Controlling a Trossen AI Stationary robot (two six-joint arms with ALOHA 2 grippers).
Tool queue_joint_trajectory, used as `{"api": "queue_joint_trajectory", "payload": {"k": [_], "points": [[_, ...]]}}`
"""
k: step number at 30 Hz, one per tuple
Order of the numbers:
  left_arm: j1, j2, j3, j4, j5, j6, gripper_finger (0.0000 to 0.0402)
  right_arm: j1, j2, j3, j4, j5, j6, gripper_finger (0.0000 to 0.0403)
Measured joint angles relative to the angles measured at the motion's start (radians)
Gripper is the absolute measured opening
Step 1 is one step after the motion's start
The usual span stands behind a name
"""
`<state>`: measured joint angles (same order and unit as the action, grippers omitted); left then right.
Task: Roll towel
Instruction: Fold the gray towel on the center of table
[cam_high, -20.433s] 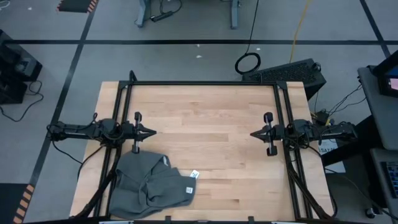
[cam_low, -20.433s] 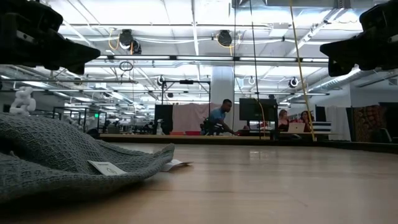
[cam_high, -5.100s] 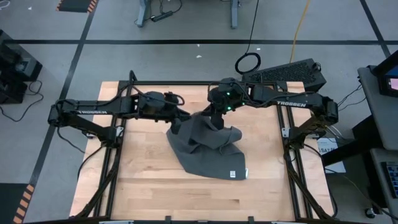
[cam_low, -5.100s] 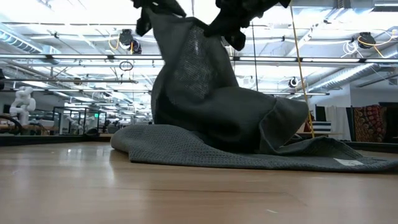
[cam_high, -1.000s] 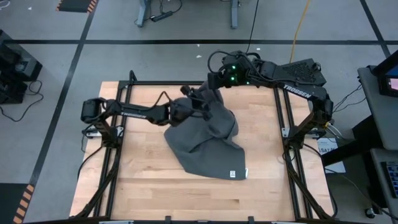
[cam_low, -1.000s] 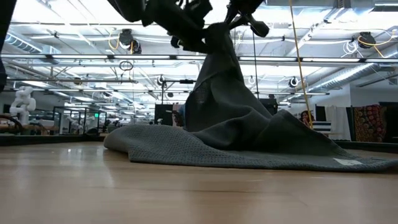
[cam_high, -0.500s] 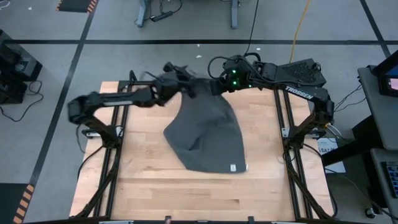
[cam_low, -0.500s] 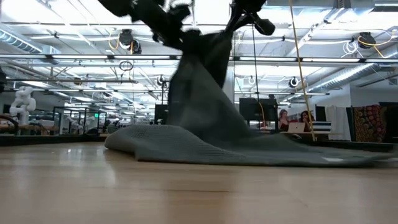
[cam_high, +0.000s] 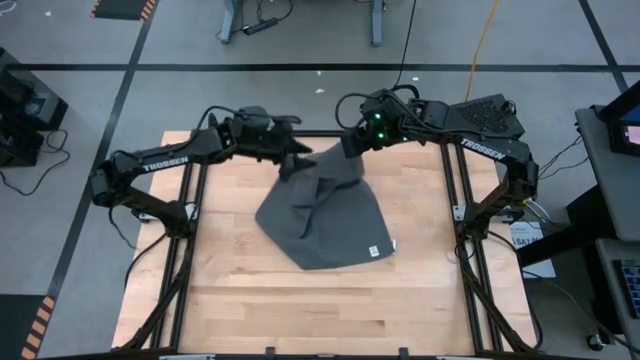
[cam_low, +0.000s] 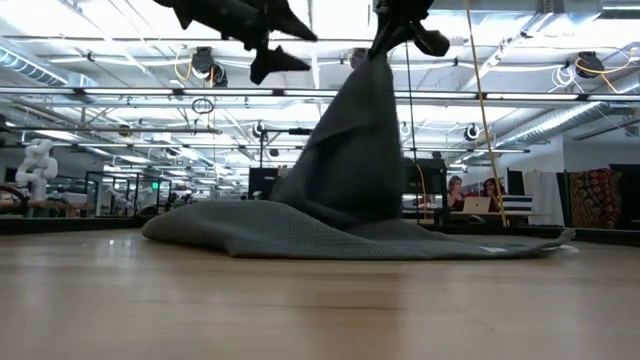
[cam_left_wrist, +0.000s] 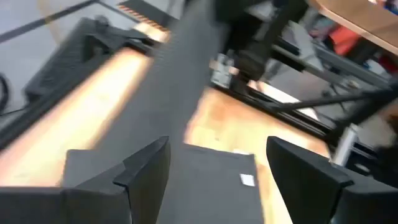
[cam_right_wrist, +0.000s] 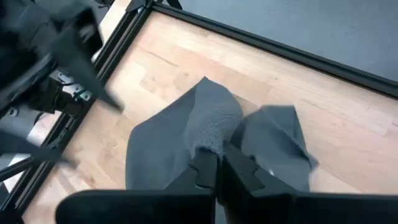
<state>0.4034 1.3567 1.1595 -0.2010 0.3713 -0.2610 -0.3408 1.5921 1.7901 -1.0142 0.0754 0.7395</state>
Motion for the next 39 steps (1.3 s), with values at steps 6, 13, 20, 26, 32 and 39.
{"api": "queue_joint_trajectory", "payload": {"k": [6,13,20,26,32,39], "points": [[-0.146,0.009,0.000,-0.006,-0.195,0.091,0.0270,0.000,0.000,0.000,0.001,0.005,0.014,0.0000],[-0.354,0.144,-0.001,0.039,-0.683,0.421,0.0270,0.000,0.001,0.000,0.042,0.026,0.062,0.0000],[-0.375,0.307,-0.003,0.148,-0.878,0.614,0.0270,0.000,0.001,0.000,0.044,0.021,0.085,0.0000],[-0.335,0.376,0.000,0.301,-0.925,0.791,0.0270,0.000,0.001,0.000,0.038,-0.026,0.087,0.0000],[-0.303,0.442,0.000,0.282,-1.031,0.805,0.0269,-0.003,0.001,0.000,0.030,-0.033,0.087,0.0000],[-0.278,0.432,0.025,0.285,-1.112,0.855,0.0142,-0.007,0.001,0.000,0.021,-0.076,0.080,0.0000]]}}
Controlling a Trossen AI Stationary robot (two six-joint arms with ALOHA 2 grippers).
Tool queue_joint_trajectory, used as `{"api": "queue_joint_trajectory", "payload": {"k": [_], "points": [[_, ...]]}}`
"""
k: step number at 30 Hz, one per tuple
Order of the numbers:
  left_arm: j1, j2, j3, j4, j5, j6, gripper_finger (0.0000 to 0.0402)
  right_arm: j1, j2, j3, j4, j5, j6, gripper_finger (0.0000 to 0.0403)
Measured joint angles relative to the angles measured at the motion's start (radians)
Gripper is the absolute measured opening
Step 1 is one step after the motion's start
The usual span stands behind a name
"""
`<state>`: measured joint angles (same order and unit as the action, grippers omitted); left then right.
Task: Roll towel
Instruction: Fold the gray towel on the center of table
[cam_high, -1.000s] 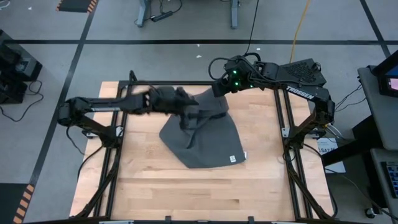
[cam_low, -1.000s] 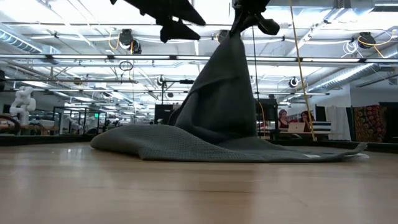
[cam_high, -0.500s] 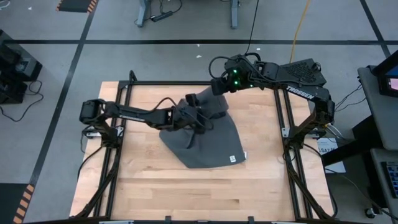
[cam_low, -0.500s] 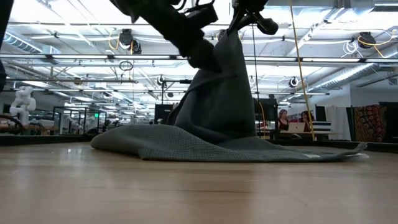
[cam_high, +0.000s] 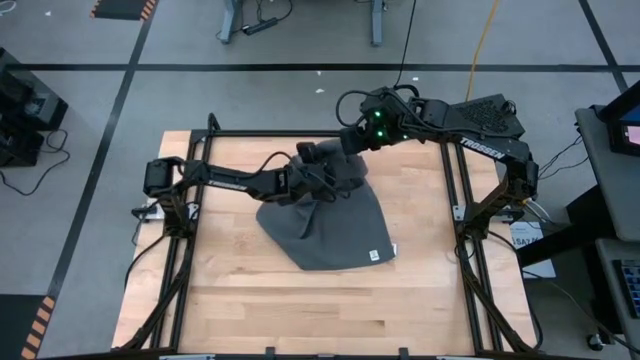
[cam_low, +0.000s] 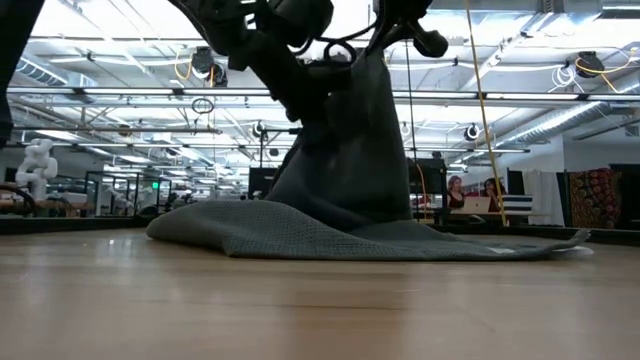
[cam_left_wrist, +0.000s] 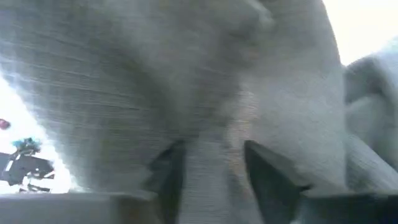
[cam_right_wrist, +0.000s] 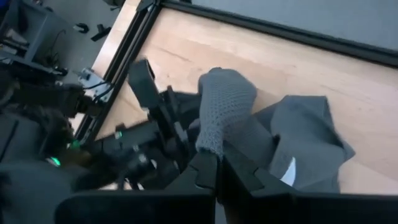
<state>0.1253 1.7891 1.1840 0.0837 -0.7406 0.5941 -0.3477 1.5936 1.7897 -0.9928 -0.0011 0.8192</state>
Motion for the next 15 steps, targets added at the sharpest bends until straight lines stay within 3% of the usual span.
{"api": "queue_joint_trajectory", "payload": {"k": [3,5,10,15], "points": [[0.013,-0.007,0.031,0.009,0.008,-0.005,0.0045,0.000,0.000,0.000,-0.009,-0.026,-0.001,0.0000],[0.023,-0.022,0.046,-0.026,0.016,-0.010,0.0013,0.000,0.000,0.000,-0.016,-0.043,-0.015,0.0000],[0.047,-0.082,0.098,-0.035,0.079,-0.049,0.0011,-0.003,0.000,0.000,-0.050,-0.051,-0.059,0.0000],[0.080,-0.191,0.103,-0.129,0.325,-0.432,0.0018,-0.021,-0.001,-0.001,-0.005,-0.081,-0.056,0.0000]]}}
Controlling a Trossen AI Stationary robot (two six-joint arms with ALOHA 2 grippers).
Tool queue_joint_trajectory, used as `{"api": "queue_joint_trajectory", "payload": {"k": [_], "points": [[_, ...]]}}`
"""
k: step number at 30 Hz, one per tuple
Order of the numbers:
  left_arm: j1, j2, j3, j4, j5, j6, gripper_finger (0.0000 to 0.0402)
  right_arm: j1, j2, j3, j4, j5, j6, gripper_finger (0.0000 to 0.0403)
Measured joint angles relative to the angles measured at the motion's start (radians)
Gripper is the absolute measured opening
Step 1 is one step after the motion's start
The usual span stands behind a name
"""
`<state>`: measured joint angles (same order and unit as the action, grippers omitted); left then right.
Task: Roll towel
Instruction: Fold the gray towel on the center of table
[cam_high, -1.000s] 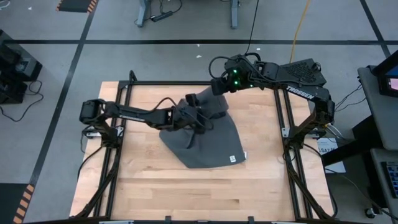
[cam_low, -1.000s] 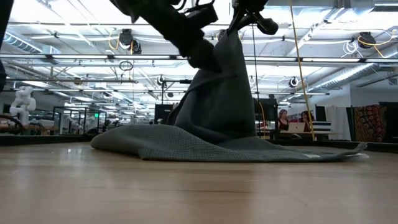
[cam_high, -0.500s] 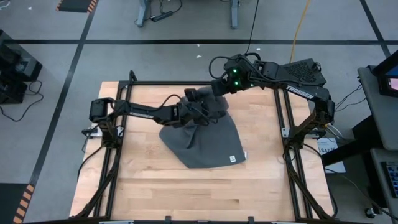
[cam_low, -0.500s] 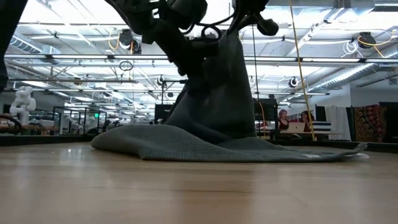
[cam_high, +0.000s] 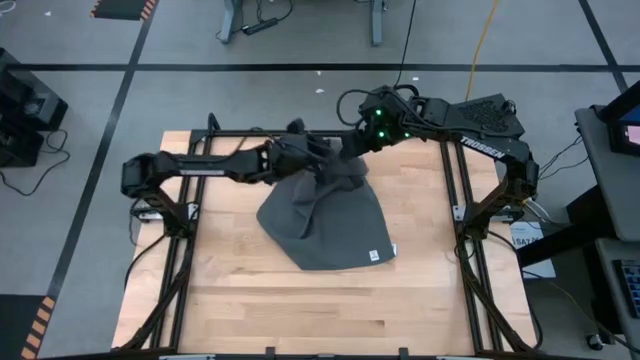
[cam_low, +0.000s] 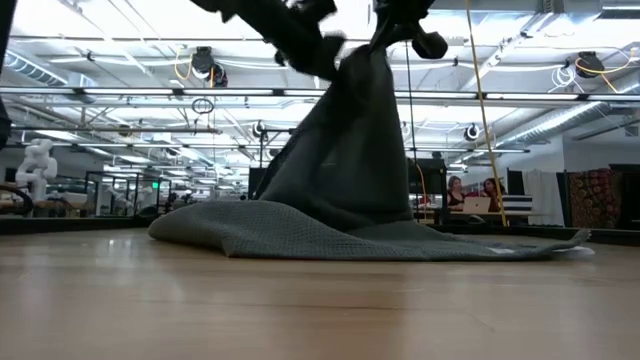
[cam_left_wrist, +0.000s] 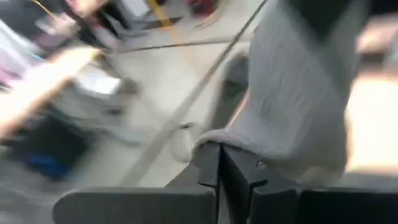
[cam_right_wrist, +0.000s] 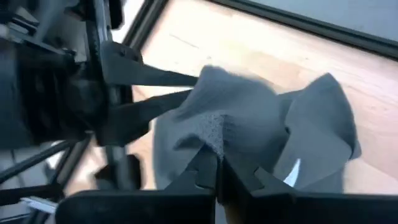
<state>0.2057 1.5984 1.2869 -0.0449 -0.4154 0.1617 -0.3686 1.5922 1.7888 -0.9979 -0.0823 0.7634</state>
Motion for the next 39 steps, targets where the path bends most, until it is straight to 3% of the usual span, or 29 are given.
{"api": "queue_joint_trajectory", "payload": {"k": [4,10,14,16,20,24,30,32,36,39], "points": [[0.020,-0.068,0.002,-0.116,0.037,-0.230,0.0051,-0.013,-0.015,0.000,0.025,-0.022,0.031,0.0000],[-0.027,-0.082,-0.001,-0.101,0.105,-0.280,0.0128,-0.024,-0.017,0.000,0.063,-0.001,0.045,0.0000],[-0.030,-0.081,-0.001,-0.261,0.032,-0.235,0.0182,-0.024,-0.017,0.000,0.075,0.000,0.063,0.0000],[0.005,-0.081,-0.001,-0.323,0.066,-0.247,0.0202,-0.023,-0.017,0.000,0.070,0.001,0.064,0.0000],[0.042,-0.096,-0.002,-0.292,0.242,-0.316,0.0221,-0.022,-0.010,0.000,0.077,0.071,0.067,0.0000],[0.003,-0.088,-0.001,-0.262,0.210,-0.334,0.0224,-0.025,0.005,0.001,0.130,0.130,0.076,0.0000],[-0.080,-0.033,-0.024,-0.236,0.137,-0.216,0.0224,-0.026,0.007,0.001,0.183,0.133,0.104,0.0000],[-0.110,-0.013,-0.053,-0.211,0.091,-0.091,0.0224,-0.029,0.007,0.001,0.183,0.133,0.108,0.0000],[-0.157,0.046,-0.079,-0.194,-0.114,0.222,0.0224,-0.032,0.007,0.001,0.183,0.132,0.120,0.0000],[-0.157,0.086,-0.086,-0.130,-0.168,0.290,0.0224,-0.031,0.007,0.001,0.183,0.111,0.126,0.0000]]}}
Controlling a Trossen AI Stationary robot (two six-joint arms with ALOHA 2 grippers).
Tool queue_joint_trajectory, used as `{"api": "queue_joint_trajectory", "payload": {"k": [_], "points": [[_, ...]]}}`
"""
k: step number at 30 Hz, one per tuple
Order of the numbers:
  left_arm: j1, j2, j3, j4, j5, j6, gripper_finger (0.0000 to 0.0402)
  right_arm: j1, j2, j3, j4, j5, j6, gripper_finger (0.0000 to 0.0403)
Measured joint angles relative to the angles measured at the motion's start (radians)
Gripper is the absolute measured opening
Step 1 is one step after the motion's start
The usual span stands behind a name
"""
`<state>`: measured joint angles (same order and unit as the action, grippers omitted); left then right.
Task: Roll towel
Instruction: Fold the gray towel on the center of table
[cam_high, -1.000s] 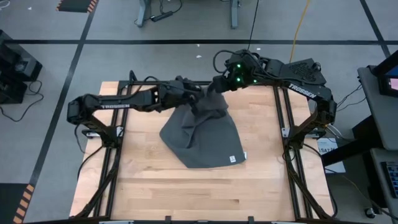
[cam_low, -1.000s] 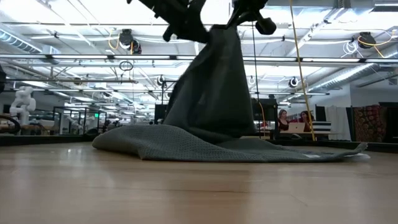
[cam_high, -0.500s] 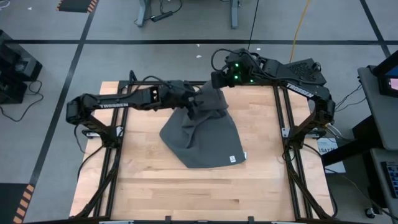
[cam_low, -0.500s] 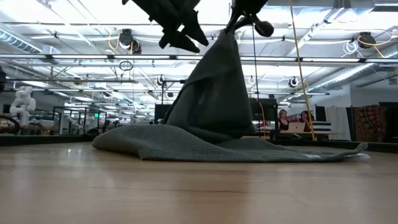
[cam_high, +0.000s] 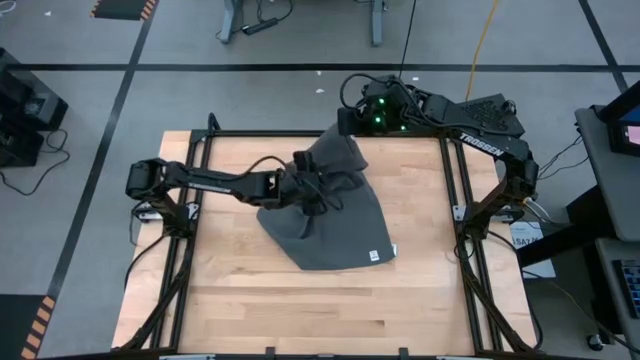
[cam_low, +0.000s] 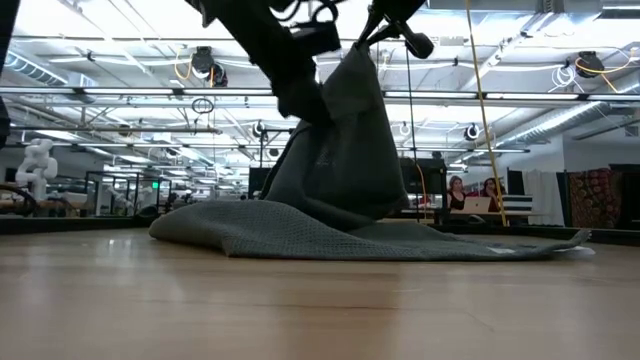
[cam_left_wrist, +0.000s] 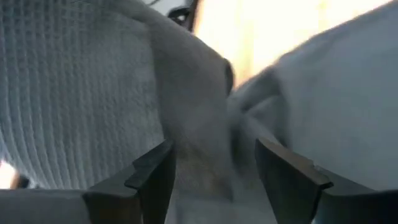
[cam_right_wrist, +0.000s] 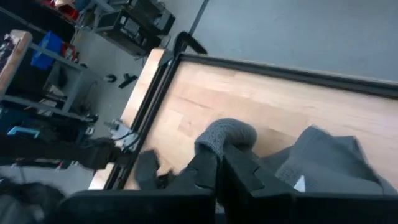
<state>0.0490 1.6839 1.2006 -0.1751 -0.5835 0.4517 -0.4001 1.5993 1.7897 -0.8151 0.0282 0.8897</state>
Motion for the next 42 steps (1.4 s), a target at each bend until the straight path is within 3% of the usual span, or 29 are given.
{"api": "queue_joint_trajectory", "payload": {"k": [3,7,11,18,24,29,33,36,40,42], "points": [[0.004,0.032,-0.004,0.092,-0.042,0.050,0.0224,0.000,0.000,0.000,0.000,-0.008,0.004,0.0000],[-0.006,0.051,-0.006,0.235,-0.185,0.201,0.0224,0.000,0.000,0.000,-0.003,-0.023,0.012,0.0000],[-0.010,0.030,-0.005,0.273,-0.191,0.231,0.0224,-0.007,0.000,0.000,-0.014,-0.030,0.012,0.0000],[-0.004,0.029,-0.005,0.264,-0.184,0.090,0.0231,-0.033,0.000,0.000,-0.013,-0.046,0.012,0.0000],[0.025,0.059,-0.013,0.282,-0.196,0.160,0.0264,-0.040,0.000,0.000,-0.011,-0.060,0.014,0.0000],[0.066,0.095,-0.015,0.266,-0.225,0.164,0.0260,-0.040,0.000,0.000,-0.013,-0.092,0.016,0.0000],[0.105,0.093,-0.014,0.313,-0.251,0.187,0.0217,-0.040,0.000,0.000,-0.014,-0.107,0.019,0.0000],[0.138,0.077,-0.009,0.350,-0.259,0.233,0.0149,-0.040,0.000,0.000,-0.027,-0.107,0.019,0.0000],[0.177,0.029,0.017,0.356,-0.194,0.234,0.0033,-0.040,0.001,0.000,-0.043,-0.108,0.009,0.0000],[0.199,0.006,0.026,0.349,-0.165,0.212,0.0012,-0.040,0.003,0.000,-0.055,-0.108,-0.007,0.0000]]}}
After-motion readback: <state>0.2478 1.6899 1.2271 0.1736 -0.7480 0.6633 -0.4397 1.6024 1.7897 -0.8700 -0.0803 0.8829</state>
